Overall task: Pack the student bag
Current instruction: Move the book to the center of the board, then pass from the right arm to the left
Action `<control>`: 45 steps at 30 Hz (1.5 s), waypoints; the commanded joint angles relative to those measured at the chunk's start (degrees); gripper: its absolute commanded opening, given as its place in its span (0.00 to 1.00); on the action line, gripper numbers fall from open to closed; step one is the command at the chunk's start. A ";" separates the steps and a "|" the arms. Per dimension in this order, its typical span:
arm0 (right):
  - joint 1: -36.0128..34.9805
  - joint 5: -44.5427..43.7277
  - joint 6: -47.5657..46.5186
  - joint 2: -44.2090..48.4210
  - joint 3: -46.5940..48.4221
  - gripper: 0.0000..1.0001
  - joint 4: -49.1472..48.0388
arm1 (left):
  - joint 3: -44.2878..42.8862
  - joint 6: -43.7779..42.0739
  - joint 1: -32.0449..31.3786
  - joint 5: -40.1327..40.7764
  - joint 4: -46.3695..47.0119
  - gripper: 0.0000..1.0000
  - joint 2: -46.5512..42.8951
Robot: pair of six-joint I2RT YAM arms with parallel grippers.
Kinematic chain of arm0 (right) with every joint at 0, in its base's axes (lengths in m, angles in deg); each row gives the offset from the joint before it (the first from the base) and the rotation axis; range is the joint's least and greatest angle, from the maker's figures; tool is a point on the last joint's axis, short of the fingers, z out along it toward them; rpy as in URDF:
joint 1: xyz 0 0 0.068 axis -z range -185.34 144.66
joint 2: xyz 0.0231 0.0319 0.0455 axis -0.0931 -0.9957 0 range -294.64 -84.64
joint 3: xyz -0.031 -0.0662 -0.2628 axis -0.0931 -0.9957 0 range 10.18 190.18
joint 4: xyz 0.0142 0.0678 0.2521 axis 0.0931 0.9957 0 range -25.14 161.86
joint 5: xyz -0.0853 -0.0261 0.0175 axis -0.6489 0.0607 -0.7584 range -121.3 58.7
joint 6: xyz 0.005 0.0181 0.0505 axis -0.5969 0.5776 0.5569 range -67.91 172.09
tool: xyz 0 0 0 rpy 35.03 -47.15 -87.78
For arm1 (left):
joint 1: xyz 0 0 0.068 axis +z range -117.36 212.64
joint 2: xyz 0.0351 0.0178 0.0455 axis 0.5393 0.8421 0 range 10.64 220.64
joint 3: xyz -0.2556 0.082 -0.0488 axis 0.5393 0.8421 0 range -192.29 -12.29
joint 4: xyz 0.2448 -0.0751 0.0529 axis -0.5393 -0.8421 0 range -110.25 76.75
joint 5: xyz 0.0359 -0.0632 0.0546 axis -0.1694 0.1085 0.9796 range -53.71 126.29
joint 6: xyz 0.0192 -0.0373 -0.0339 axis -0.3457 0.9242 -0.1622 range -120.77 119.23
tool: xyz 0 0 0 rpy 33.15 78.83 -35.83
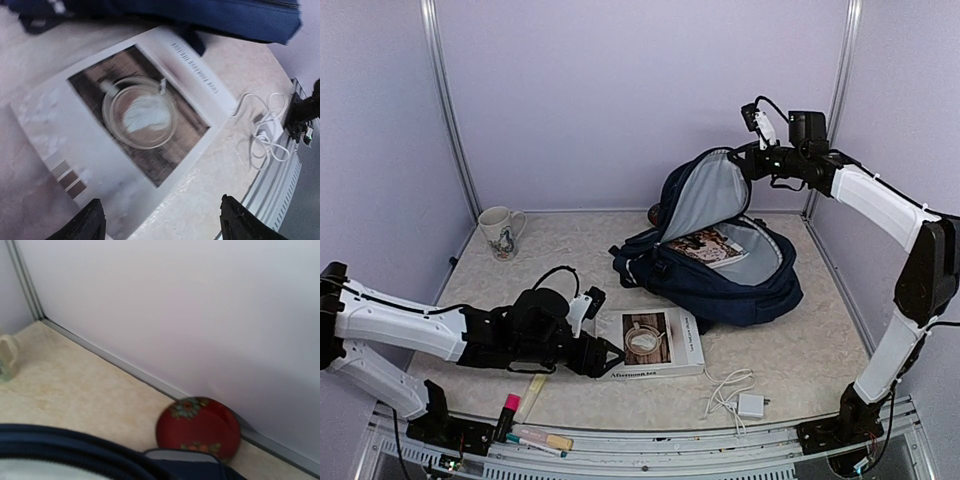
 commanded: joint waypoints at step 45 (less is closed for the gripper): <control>-14.27 26.05 -0.03 -0.76 0.80 0.23 -7.11 | -47.22 -35.26 19.11 9.90 -8.74 0.00 18.34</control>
